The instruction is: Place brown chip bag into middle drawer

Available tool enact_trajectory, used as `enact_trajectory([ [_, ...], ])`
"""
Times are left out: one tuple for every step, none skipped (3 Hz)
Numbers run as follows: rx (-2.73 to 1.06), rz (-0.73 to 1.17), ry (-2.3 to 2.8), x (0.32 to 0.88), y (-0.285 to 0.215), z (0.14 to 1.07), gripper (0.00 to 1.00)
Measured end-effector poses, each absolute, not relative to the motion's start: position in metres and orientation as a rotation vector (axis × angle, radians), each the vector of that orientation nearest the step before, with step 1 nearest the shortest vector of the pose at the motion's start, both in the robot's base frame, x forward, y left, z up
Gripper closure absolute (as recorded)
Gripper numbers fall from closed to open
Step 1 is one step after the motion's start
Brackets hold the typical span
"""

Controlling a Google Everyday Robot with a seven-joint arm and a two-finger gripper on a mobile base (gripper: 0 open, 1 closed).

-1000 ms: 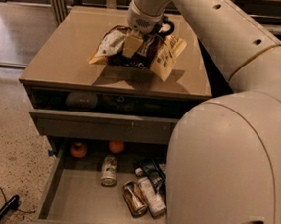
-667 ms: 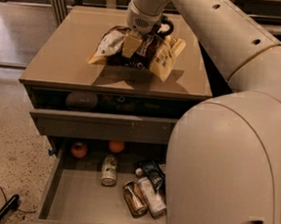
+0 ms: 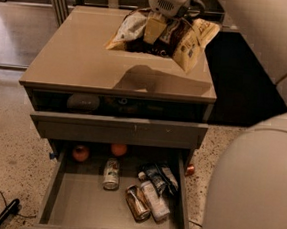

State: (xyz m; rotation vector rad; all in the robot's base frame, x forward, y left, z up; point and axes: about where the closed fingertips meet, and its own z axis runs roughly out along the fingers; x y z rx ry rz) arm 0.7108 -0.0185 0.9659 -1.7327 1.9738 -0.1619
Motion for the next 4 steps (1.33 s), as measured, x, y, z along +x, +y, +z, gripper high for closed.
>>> enact_trajectory([
  [-1.627, -0.288, 2.002, 0.662, -0.062, 1.019, 1.00],
  [-1.635, -0.274, 1.996, 0.661, -0.058, 1.013, 1.00],
  [-1.680, -0.210, 1.977, 0.649, -0.043, 0.993, 1.00],
  [-1.783, -0.155, 1.958, 0.630, -0.025, 0.964, 1.00],
])
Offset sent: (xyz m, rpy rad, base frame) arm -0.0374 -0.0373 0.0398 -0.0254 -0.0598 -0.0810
